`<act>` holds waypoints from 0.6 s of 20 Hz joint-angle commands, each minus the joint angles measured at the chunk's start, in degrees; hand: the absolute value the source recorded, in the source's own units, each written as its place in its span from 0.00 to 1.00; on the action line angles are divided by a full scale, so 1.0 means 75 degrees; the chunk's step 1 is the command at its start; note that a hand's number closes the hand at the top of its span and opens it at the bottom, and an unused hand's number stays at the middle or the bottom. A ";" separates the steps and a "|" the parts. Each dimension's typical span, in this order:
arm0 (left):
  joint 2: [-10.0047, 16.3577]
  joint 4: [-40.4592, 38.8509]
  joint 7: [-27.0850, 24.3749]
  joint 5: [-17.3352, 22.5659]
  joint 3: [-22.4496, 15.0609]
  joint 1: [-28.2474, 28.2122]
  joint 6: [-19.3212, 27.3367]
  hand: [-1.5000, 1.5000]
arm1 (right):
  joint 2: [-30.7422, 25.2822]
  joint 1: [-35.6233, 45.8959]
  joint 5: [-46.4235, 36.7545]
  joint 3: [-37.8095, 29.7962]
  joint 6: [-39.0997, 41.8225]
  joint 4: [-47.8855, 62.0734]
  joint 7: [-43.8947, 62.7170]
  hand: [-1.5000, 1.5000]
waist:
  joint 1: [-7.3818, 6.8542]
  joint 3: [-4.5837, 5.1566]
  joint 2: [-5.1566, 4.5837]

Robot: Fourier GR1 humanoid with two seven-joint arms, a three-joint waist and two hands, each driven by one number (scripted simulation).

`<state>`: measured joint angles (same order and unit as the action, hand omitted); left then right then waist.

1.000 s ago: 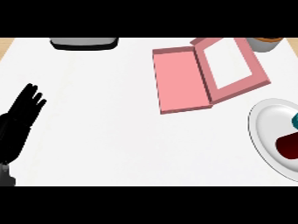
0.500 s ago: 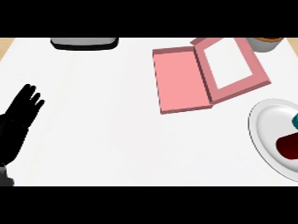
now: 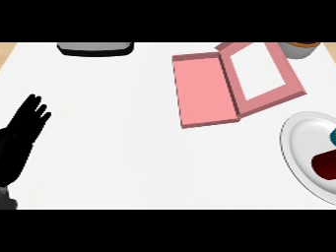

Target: Pick the can from the plate and place it in the cardboard box

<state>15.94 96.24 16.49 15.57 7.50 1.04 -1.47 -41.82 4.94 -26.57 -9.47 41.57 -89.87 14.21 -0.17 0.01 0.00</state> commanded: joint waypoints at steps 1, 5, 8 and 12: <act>-0.0055 -0.0096 0.0216 -0.0050 0.0172 0.0412 0.0083 0.50 | 0.0283 0.0025 -0.0736 0.0208 -0.0318 0.0458 -0.0423 0.00 | 0.0014 -0.0002 -0.0003; -0.0111 0.0078 0.0066 -0.0033 0.0282 -0.0059 -0.0317 0.50 | 0.0285 -0.0067 -0.1001 -0.0027 -0.0104 0.0538 -0.0766 0.00 | 0.0010 -0.0002 0.0002; -0.0022 -0.0763 -0.0210 -0.0107 0.0438 0.0521 -0.0487 0.50 | 0.0567 -0.0015 -0.1085 0.0101 0.0122 0.0192 -0.0327 0.00 | 0.0037 0.0000 -0.0002; -0.0183 0.0212 0.0151 -0.0141 0.0382 -0.0125 -0.0391 0.50 | 0.0880 -0.0465 -0.1437 0.0213 -0.0031 0.0061 -0.0428 0.00 | 0.0024 -0.0001 0.0009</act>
<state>14.31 95.22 15.73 14.04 9.49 1.21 -3.71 -37.36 3.92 -35.50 -8.28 41.06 -87.19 10.32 -0.04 0.01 0.01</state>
